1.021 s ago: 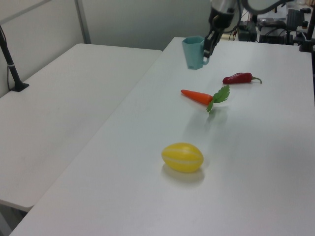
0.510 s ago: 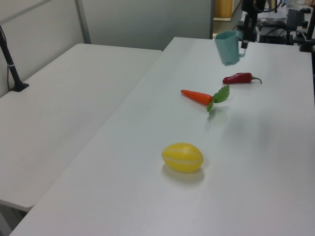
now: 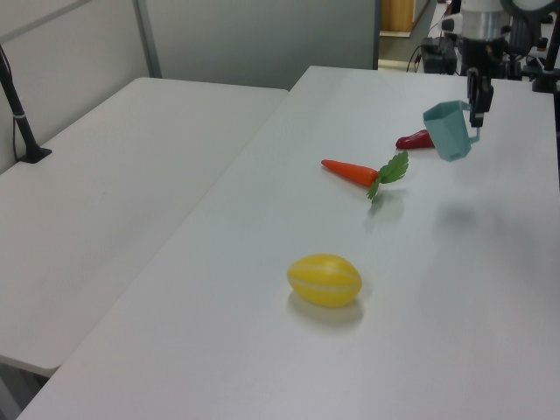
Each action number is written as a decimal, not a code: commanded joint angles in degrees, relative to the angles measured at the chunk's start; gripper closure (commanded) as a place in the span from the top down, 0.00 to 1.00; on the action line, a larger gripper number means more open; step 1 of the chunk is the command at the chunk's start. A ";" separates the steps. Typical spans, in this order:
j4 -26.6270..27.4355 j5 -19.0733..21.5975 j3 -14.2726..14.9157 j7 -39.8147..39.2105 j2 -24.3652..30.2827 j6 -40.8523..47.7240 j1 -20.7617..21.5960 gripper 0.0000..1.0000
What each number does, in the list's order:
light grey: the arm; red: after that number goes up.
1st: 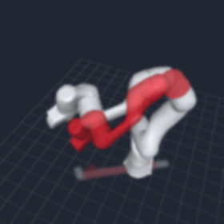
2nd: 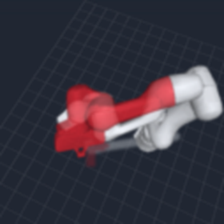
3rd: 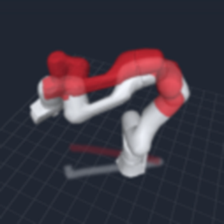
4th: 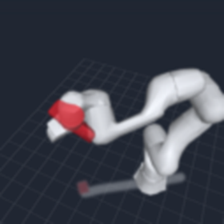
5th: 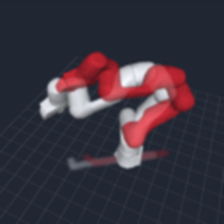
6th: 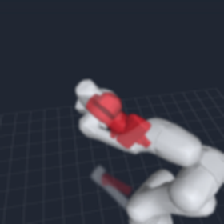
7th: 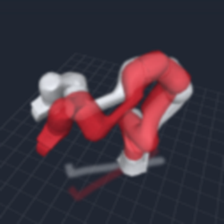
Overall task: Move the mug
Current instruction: 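Lower the mug onto the table and open the gripper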
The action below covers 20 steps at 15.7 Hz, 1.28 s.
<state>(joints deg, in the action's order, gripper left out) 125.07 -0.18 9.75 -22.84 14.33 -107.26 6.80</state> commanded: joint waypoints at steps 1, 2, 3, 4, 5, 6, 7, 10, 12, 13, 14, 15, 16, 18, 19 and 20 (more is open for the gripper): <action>8.86 0.62 0.44 -3.26 2.98 -6.90 0.41 0.01; 10.44 0.35 0.44 -3.35 2.98 -8.57 0.49 0.01; 12.11 0.35 0.44 -3.44 2.89 -10.59 0.76 0.01; 13.61 0.27 0.44 -3.44 2.80 -12.78 0.85 0.01; 15.19 0.26 0.44 -3.44 2.80 -14.98 0.93 0.01; 16.42 0.26 0.44 -3.44 2.80 -16.91 1.02 0.01; 17.30 0.26 0.44 -3.52 2.72 -18.15 1.02 0.01; 18.97 0.26 0.36 -3.88 2.37 -21.40 1.37 0.01; 20.38 0.26 0.18 -3.88 2.19 -23.43 1.64 0.02; 20.74 0.26 0.27 -3.79 2.01 -23.52 1.81 0.04; 20.74 0.35 0.27 -3.79 2.01 -23.53 1.90 0.06; 20.74 0.35 0.18 -3.79 2.01 -23.35 1.99 0.10; 20.74 0.35 0.18 -3.62 2.01 -23.00 1.99 0.23; 20.74 0.44 0.18 -3.18 2.01 -22.47 1.99 0.38; 20.65 0.44 0.18 -3.09 2.01 -22.12 2.08 0.45; 20.65 0.44 0.18 -3.00 2.01 -21.68 2.08 0.49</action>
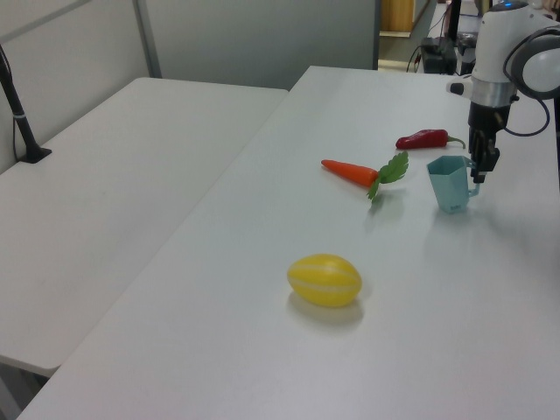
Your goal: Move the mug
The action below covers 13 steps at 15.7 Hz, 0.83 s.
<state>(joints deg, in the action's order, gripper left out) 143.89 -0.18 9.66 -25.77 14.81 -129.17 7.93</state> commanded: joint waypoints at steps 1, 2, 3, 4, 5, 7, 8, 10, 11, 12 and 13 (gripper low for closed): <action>1.83 0.45 0.27 -0.07 1.54 0.49 0.95 0.51; 1.83 0.62 0.18 -0.07 1.54 0.93 0.95 0.55; 1.74 0.88 0.18 0.02 1.54 1.72 0.95 0.61; 1.65 0.97 0.10 0.02 1.54 2.59 1.04 0.68; 1.65 0.97 0.10 0.02 1.63 3.39 1.04 0.76; 1.21 1.06 -0.08 0.80 1.80 5.32 1.04 1.00; 0.43 1.06 -0.08 1.77 2.06 6.46 1.04 1.00; -2.11 1.15 -1.13 4.40 2.15 10.23 1.04 1.00; -4.22 1.15 -1.83 6.33 2.07 12.95 0.95 1.00; -6.41 1.15 -2.53 8.35 1.98 16.11 0.86 1.00; -8.96 1.06 -2.71 9.76 1.98 19.10 0.86 1.00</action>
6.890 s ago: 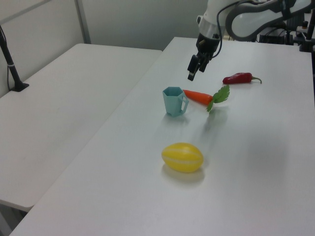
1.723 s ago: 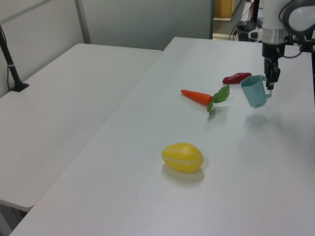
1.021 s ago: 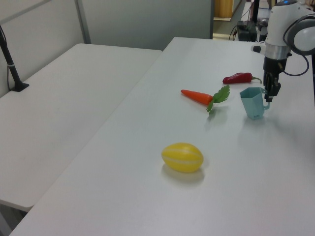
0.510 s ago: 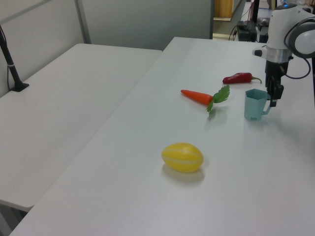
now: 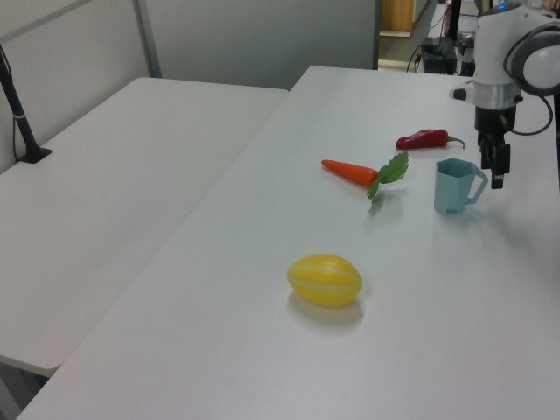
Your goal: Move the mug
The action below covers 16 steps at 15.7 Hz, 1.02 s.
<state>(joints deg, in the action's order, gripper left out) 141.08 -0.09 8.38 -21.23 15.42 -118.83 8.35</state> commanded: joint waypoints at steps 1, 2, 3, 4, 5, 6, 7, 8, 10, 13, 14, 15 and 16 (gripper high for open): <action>-8.86 0.97 -1.43 6.37 1.37 11.84 0.44 1.00; -11.68 0.97 -1.43 6.99 1.28 14.83 0.44 1.00; -14.40 0.97 -1.43 7.43 1.11 17.21 0.27 1.00; -16.69 0.97 -1.52 8.30 1.11 19.23 0.18 1.00; -19.06 0.97 -1.43 9.71 1.02 20.65 0.18 1.00; -21.61 1.06 -1.43 11.63 0.85 22.05 0.18 1.00; -24.16 1.14 -1.43 13.74 0.76 23.11 0.00 1.00; -26.71 1.23 -1.43 15.85 0.41 23.64 -0.08 1.00; -32.15 1.23 -1.43 21.29 -1.43 24.70 -0.26 1.00; -38.76 1.06 -1.61 29.30 -6.43 25.76 -0.88 1.00; -40.08 1.06 -2.04 30.54 -7.76 25.58 -1.22 1.00; -40.96 0.97 -3.00 29.94 -8.55 25.76 -2.45 1.00; -41.23 0.97 -4.84 29.85 -9.00 25.41 -4.02 1.00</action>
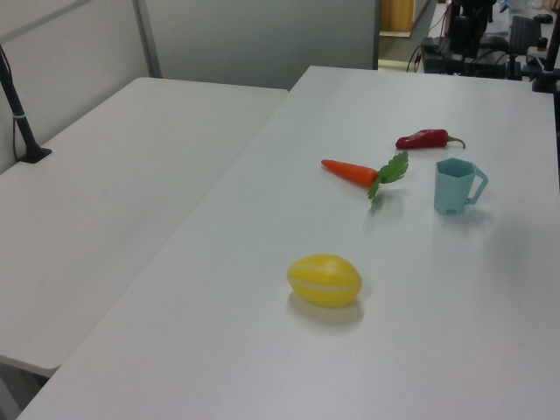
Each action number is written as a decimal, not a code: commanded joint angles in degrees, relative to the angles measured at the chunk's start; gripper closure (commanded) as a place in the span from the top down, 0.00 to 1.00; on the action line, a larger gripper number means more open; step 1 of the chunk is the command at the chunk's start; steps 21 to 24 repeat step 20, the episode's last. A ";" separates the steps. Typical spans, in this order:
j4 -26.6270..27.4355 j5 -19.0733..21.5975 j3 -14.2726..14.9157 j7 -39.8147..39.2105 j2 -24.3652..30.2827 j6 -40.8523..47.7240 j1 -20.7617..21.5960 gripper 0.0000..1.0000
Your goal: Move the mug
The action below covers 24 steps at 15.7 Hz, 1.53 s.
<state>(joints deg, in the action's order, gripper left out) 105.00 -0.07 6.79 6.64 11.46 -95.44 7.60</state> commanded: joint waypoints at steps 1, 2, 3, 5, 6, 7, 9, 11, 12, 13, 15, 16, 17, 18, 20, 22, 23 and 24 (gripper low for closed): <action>-5.24 0.61 -5.27 1.80 -5.22 1.75 -5.04 1.00; -5.24 0.25 -7.12 1.62 -5.40 1.57 -6.18 1.00; -5.24 0.08 -8.44 1.10 -6.18 1.40 -7.15 1.00; -5.24 -0.10 -9.16 -0.22 -6.36 -0.09 -7.51 1.00; -5.24 -0.10 -9.16 -1.53 -6.36 -1.84 -7.51 1.00; -5.16 -0.10 -9.16 -3.46 -6.54 -3.60 -7.51 1.00; -5.16 -0.01 -8.46 -7.06 -6.80 -6.06 -7.25 1.00; -5.16 0.07 -7.93 -9.27 -7.15 -6.51 -6.81 1.00; -5.07 -0.01 -7.93 -9.45 -7.24 -6.51 -6.72 1.00; -5.07 0.16 -7.93 -9.37 -7.16 -6.51 -6.72 1.00; -5.16 0.34 -7.41 -9.45 -7.16 -6.86 -6.72 1.00; -5.07 0.43 -7.14 -9.45 -7.16 -7.74 -6.72 1.00; -4.89 0.51 -7.14 -9.37 -7.16 -8.35 -6.72 1.00; -4.89 0.51 -7.14 -9.02 -7.16 -8.45 -6.72 1.00; -4.89 0.51 -7.14 -8.66 -7.16 -8.45 -6.72 1.00; -4.89 0.51 -7.14 -8.66 -7.16 -8.45 -6.72 1.00; -4.89 0.51 -7.14 -8.66 -7.16 -8.45 -6.72 1.00; -4.89 0.51 -7.14 -8.66 -7.16 -8.45 -6.72 1.00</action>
